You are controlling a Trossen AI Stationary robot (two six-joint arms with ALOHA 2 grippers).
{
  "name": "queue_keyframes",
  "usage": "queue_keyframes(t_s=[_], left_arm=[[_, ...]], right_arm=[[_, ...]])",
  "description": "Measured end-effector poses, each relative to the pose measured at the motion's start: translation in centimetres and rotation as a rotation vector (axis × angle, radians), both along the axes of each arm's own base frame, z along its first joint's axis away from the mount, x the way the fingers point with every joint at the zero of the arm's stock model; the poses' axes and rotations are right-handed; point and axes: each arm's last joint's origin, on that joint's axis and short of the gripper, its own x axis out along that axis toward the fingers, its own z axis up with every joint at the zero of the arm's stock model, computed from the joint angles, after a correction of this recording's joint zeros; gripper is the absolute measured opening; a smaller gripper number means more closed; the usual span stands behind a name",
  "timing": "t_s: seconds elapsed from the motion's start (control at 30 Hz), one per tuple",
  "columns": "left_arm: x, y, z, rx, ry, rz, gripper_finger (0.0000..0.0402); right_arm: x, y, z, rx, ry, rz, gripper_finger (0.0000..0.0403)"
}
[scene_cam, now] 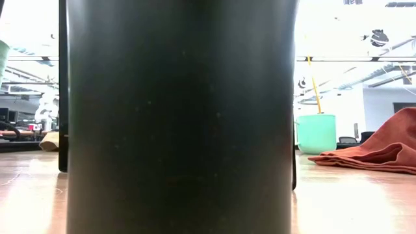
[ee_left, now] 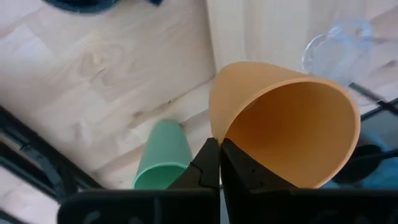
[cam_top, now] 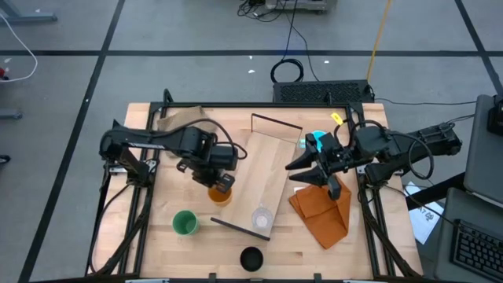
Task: Stack small to large cups/mugs on shelf
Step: Put the orange cup on the shelf
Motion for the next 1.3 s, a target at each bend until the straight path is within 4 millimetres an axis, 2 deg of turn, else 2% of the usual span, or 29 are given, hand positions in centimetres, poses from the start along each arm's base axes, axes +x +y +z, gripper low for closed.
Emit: queue_keyframes(t_s=[0.2, 0.43, 0.7, 1.0, 1.3], left_arm=[[0.2, 0.0, -1.1, 0.017, 0.017, 0.004, 0.0000], [1.6, -0.5, -2.4, -0.017, -0.083, 0.014, 0.0000], [1.3, -1.5, -4.2, -0.011, -0.020, 0.025, 0.0000], [2.0, -2.8, -5.7, -0.017, -0.083, 0.059, 0.0000], [1.9, -2.8, -6.7, 0.008, -0.063, 0.065, 0.0000]], right_arm=[[0.0, 0.0, 0.0, -0.005, -0.001, 0.000, 0.0137], [0.0, 0.0, 0.0, -0.007, -0.003, -0.001, 0.0137], [0.0, 0.0, 0.0, 0.001, -0.001, 0.002, 0.0137], [0.0, 0.0, 0.0, 0.009, 0.001, 0.023, 0.0137], [0.0, 0.0, 0.0, 0.013, 0.002, 0.024, 0.0137]])
